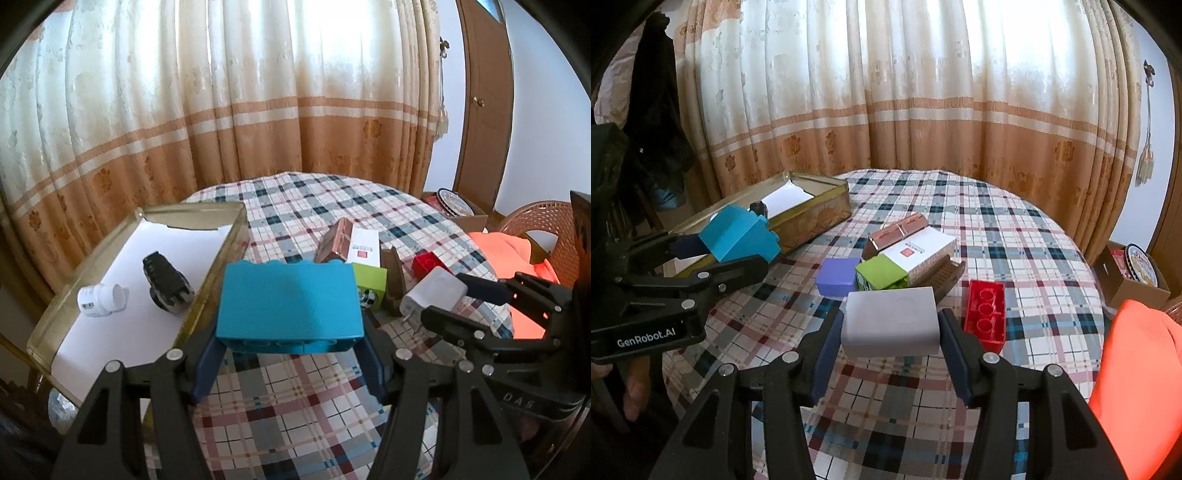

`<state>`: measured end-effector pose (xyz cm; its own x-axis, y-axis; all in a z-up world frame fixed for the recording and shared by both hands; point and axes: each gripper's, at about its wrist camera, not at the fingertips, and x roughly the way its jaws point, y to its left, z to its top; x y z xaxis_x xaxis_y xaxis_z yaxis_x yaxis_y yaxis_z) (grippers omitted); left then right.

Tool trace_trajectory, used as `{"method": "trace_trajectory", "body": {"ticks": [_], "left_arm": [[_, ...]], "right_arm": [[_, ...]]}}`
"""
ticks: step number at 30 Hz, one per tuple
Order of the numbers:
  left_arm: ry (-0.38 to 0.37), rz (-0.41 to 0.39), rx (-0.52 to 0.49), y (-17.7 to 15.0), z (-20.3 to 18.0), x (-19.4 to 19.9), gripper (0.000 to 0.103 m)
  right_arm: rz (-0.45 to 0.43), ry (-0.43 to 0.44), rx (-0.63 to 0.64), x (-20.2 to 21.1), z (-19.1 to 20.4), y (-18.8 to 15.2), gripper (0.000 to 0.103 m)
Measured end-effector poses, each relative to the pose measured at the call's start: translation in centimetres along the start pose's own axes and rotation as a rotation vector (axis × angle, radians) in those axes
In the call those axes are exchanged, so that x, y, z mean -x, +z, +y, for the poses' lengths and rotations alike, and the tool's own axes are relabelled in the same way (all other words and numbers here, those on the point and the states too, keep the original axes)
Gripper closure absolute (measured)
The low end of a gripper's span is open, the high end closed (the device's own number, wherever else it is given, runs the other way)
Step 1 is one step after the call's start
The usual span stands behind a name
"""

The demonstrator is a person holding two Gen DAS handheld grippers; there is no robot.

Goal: Organize rigid objects
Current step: 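Grasp and lift the teal brick with the left tool while the right tool holds the white block, then carry the teal brick and white block over the paper-lined tray with both tools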

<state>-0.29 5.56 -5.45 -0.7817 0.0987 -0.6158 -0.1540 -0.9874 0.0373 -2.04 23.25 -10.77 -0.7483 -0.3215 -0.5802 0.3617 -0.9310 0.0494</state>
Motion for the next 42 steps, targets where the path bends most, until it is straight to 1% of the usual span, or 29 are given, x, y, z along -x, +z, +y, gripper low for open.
{"method": "trace_trajectory", "body": {"ticks": [7, 11, 17, 20, 32, 37, 42], "left_arm": [[0.015, -0.022, 0.024, 0.6, 1.0, 0.7, 0.039], [0.040, -0.040, 0.045, 1.2, 2.2, 1.3, 0.039], [0.092, -0.047, 0.076, 1.8, 4.3, 1.8, 0.039], [0.105, -0.048, 0.096, 2.1, 5.5, 1.8, 0.039], [0.202, -0.017, 0.207, 2.2, 11.4, 1.6, 0.039], [0.269, 0.004, 0.227, 2.0, 13.7, 1.5, 0.039], [0.299, 0.037, 0.265, 1.6, 15.7, 1.2, 0.039]], "right_arm": [[-0.022, 0.004, -0.010, 0.4, -0.1, 1.2, 0.048], [-0.037, 0.021, -0.008, 0.5, 0.1, 2.2, 0.048], [-0.050, 0.046, 0.033, 0.2, 1.7, 4.0, 0.048], [-0.053, 0.062, 0.050, -0.2, 2.6, 4.7, 0.048], [-0.061, 0.127, 0.126, -1.9, 6.7, 8.1, 0.048], [-0.057, 0.154, 0.162, -3.2, 8.6, 9.7, 0.048], [-0.050, 0.179, 0.180, -4.3, 10.0, 10.6, 0.048]]}}
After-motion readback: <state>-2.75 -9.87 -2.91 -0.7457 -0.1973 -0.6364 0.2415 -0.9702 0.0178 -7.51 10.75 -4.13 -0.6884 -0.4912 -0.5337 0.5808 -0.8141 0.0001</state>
